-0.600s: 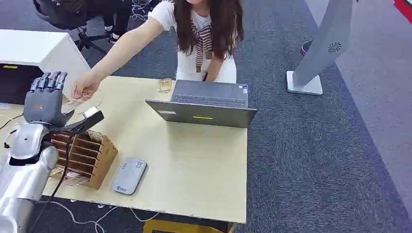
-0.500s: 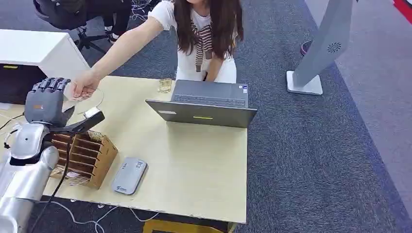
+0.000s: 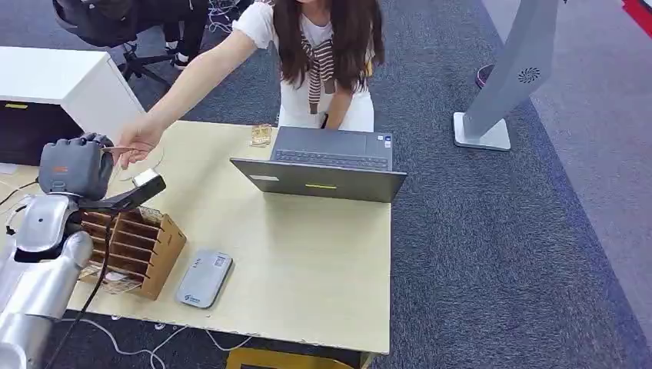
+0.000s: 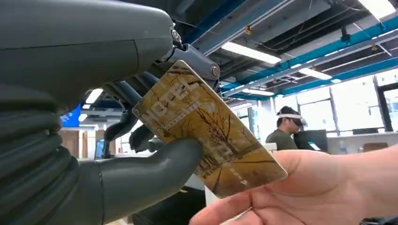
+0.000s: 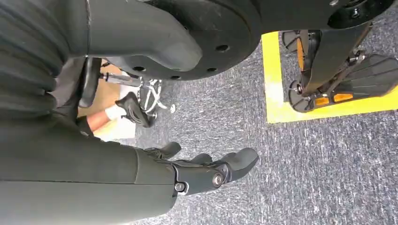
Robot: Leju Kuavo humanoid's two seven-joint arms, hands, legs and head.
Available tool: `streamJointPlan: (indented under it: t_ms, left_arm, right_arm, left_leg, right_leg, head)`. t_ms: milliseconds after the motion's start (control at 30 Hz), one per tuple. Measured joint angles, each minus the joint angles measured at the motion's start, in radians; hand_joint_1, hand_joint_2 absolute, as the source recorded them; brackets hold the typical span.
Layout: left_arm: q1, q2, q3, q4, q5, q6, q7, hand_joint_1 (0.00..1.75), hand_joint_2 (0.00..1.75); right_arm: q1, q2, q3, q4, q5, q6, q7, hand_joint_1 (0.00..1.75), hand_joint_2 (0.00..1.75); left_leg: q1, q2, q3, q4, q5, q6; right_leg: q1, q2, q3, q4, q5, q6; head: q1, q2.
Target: Pass the card to the sensor for recognition and then transmit it.
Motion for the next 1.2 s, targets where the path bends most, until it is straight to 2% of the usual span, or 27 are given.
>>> streamJointPlan:
  t_ms: [100, 200, 533, 667, 800, 1000, 1200]
  left_arm:
    - [0.023, -0.006, -0.001, -0.024, 0.026, 0.015, -0.032, 1.75, 1.75]
    - [0.071, -0.026, -0.019, -0.097, 0.040, 0.051, -0.063, 1.75, 1.75]
    - [0.168, -0.092, -0.114, -0.295, 0.005, 0.085, -0.092, 1.75, 1.75]
    - [0.211, -0.113, -0.197, -0.373, -0.023, 0.041, -0.039, 1.75, 1.75]
    - [0.244, -0.118, -0.242, -0.399, -0.026, 0.019, -0.029, 1.75, 1.75]
    - [0.283, -0.119, -0.270, -0.416, -0.023, -0.023, -0.008, 1.75, 1.75]
    - [0.410, -0.116, -0.272, -0.452, -0.034, -0.025, 0.024, 1.75, 1.75]
  right_arm:
    - [0.000, 0.000, 0.000, 0.000, -0.002, 0.000, -0.002, 0.00, 1.75]
    - [0.000, 0.000, 0.000, 0.000, -0.005, -0.002, -0.003, 0.00, 1.75]
    - [0.002, 0.000, 0.000, 0.000, -0.023, -0.006, -0.012, 0.00, 1.75]
    - [0.006, 0.000, -0.001, 0.000, -0.028, -0.011, -0.017, 0.00, 1.75]
    - [0.008, 0.000, -0.001, 0.000, -0.039, -0.019, -0.017, 0.00, 1.75]
    - [0.010, 0.000, -0.002, 0.000, -0.042, -0.024, -0.017, 0.00, 1.75]
    - [0.015, 0.000, -0.012, 0.000, -0.060, -0.035, -0.021, 0.00, 1.75]
  left_leg:
    - [0.000, 0.000, 0.000, 0.000, 0.000, 0.000]
    - [0.000, 0.000, 0.000, 0.000, 0.000, 0.000]
    - [0.000, 0.000, -0.001, 0.001, 0.000, 0.000]
    - [0.000, 0.001, -0.001, 0.001, 0.000, 0.000]
    - [0.000, 0.001, -0.001, 0.001, 0.000, 0.000]
    - [0.000, 0.001, -0.001, 0.000, 0.000, 0.000]
    - [0.000, 0.001, -0.002, 0.000, -0.001, 0.001]
  right_leg:
    - [0.000, 0.000, 0.000, 0.000, 0.000, 0.000]
    - [0.000, 0.000, 0.000, 0.000, 0.000, 0.000]
    - [0.000, 0.000, 0.000, -0.001, 0.000, 0.000]
    - [0.000, 0.001, 0.000, -0.001, 0.000, 0.001]
    - [0.000, 0.001, -0.001, -0.001, 0.000, 0.001]
    - [0.000, 0.001, 0.000, -0.001, 0.000, 0.001]
    - [0.000, 0.001, -0.001, -0.001, 0.000, 0.001]
  head:
    - [0.000, 0.000]
    - [0.000, 0.000]
    - [0.000, 0.000]
    - [0.000, 0.000]
    - [0.000, 0.000]
    - [0.000, 0.000]
    - [0.000, 0.000]
